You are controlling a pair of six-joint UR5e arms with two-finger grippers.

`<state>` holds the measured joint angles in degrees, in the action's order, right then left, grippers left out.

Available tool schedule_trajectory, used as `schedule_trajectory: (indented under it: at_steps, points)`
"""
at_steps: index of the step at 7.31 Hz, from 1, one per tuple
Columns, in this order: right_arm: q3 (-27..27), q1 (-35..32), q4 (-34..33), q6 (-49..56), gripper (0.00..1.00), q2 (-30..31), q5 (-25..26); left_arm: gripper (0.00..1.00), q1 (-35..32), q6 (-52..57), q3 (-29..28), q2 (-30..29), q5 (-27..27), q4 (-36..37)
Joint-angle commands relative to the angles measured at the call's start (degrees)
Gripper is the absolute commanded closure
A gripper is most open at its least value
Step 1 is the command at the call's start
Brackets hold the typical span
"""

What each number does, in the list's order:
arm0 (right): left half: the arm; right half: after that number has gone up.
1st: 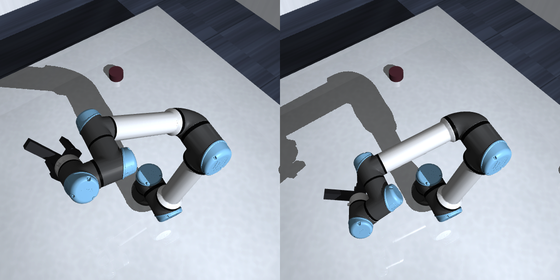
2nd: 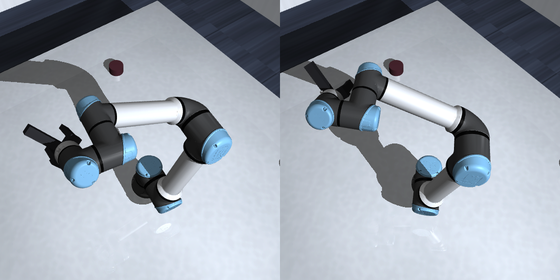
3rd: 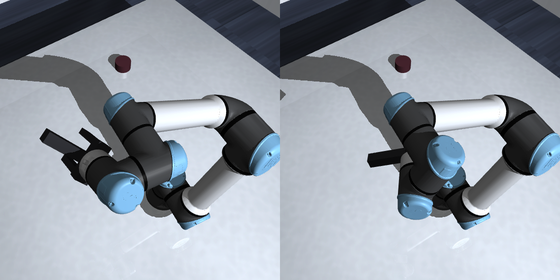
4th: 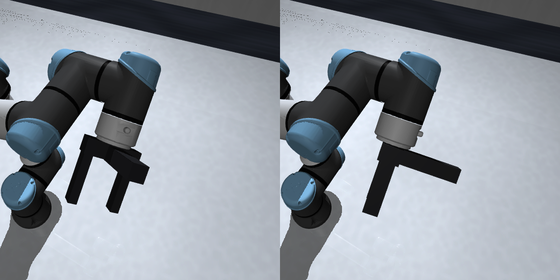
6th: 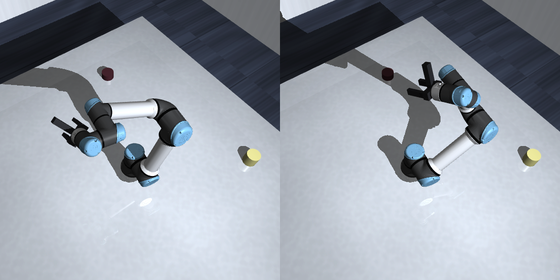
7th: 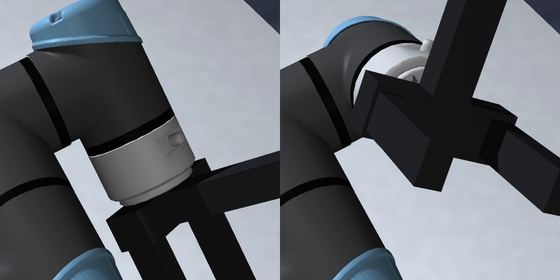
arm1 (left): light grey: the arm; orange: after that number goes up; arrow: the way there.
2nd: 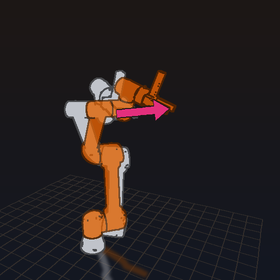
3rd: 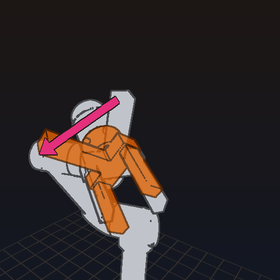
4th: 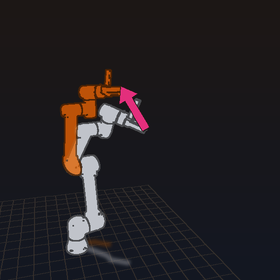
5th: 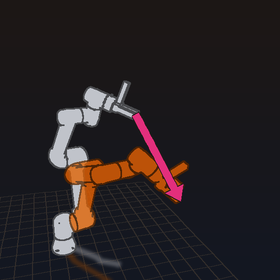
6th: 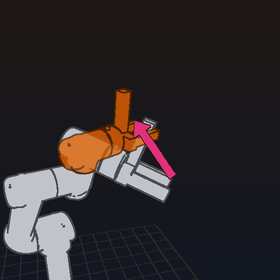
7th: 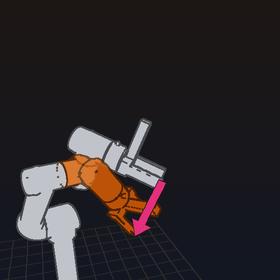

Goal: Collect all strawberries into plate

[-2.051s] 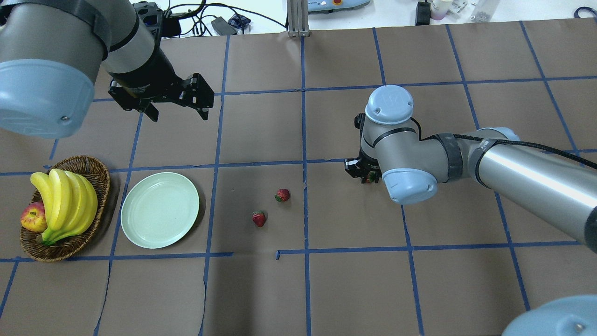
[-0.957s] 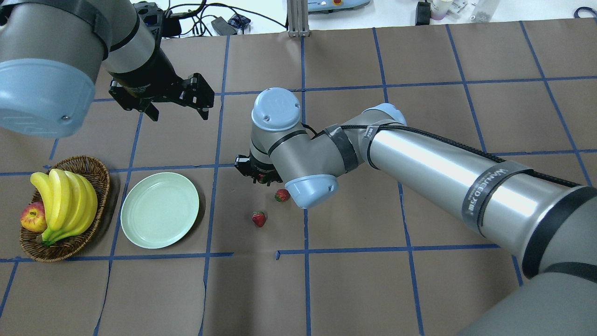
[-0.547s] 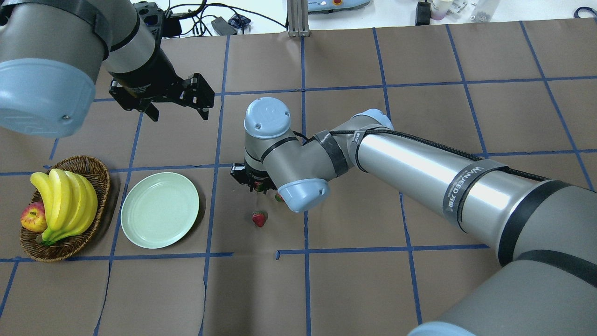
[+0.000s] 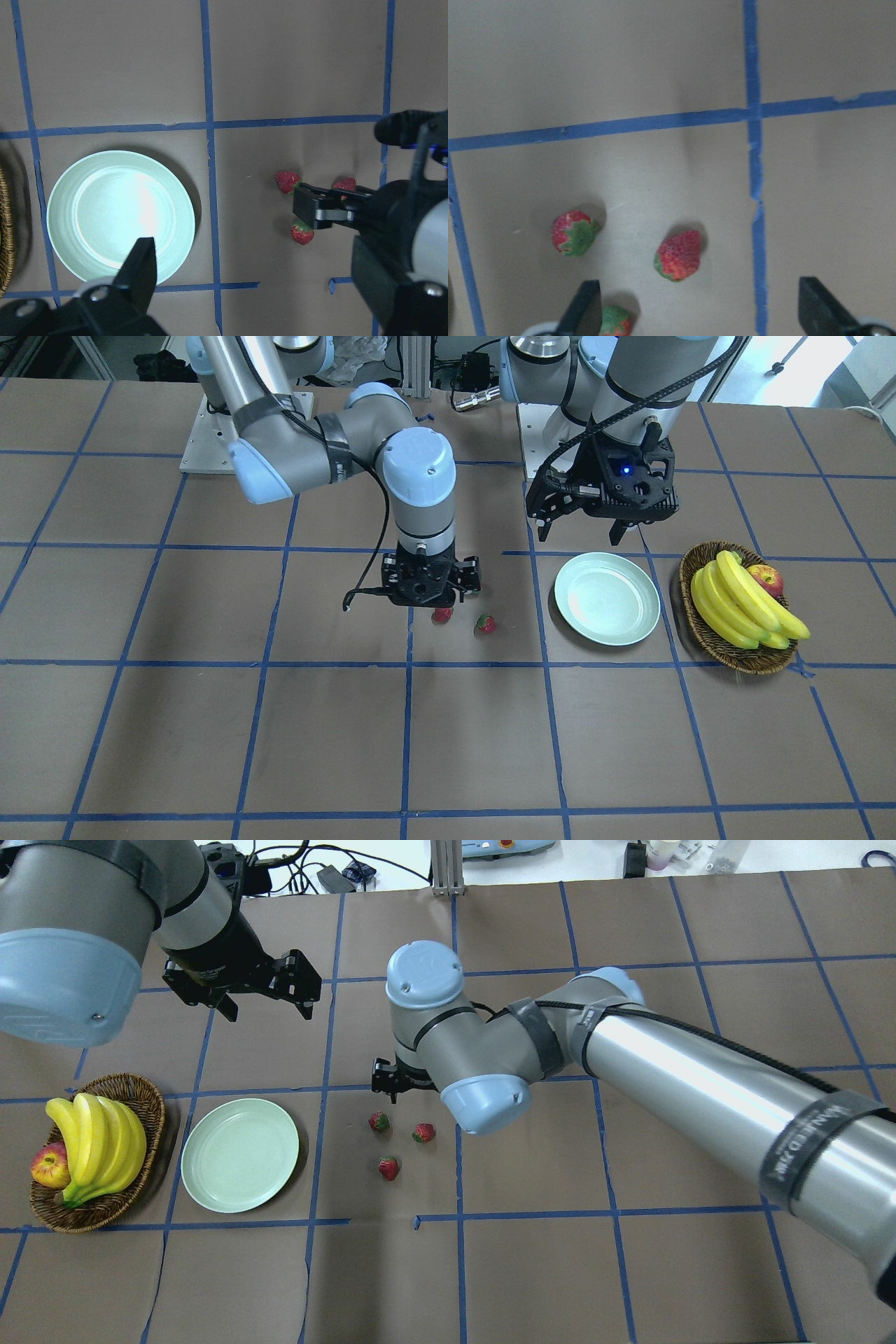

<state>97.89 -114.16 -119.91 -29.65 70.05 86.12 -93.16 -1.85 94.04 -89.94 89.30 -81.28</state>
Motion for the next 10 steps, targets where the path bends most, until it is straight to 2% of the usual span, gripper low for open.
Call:
schedule_trajectory:
  at_steps: [1, 2, 3, 4, 6, 7, 8, 9, 10]
  points:
    - [3.7, 10.5, 3.2, 15.7, 0.0, 5.4, 2.0, 0.0, 0.0, 0.0, 0.0, 0.1, 0.0, 0.0]
    - [6.8, 17.1, 3.1, 25.9, 0.0, 7.3, 2.1, 0.0, 0.0, 0.0, -0.1, 0.1, 0.0, 0.0]
    - [7.4, 23.1, 3.9, 32.8, 0.0, 10.1, 0.9, 0.0, 0.0, 0.0, -0.1, -0.1, 0.1, 0.1]
    - [5.8, 25.2, 9.5, 33.7, 0.0, 12.1, -0.7, 0.0, 0.0, 0.0, -0.2, -0.2, 0.1, 0.1]
    - [2.7, 25.2, 16.0, 34.1, 0.0, 15.4, -0.8, 0.0, 0.0, 0.0, -0.2, -0.2, 0.1, 0.1]
    - [-2.2, 25.3, 21.5, 34.6, 0.0, 18.0, -0.7, 0.0, 0.0, 0.0, -0.1, -0.3, 0.1, 0.1]
    - [-5.5, 25.1, 27.2, 34.4, 0.0, 18.1, -1.2, 0.0, 0.0, 0.0, -0.1, -0.1, 0.1, 0.1]
    - [-6.4, 25.1, 29.0, 34.4, 0.0, 18.8, -1.4, 0.0, 0.0, -0.1, 0.0, -0.3, 0.1, 0.0]
    - [-6.9, 25.1, 27.9, 34.7, 0.0, 19.0, -0.8, 0.0, 0.0, -0.1, 0.0, -0.3, 0.1, 0.0]
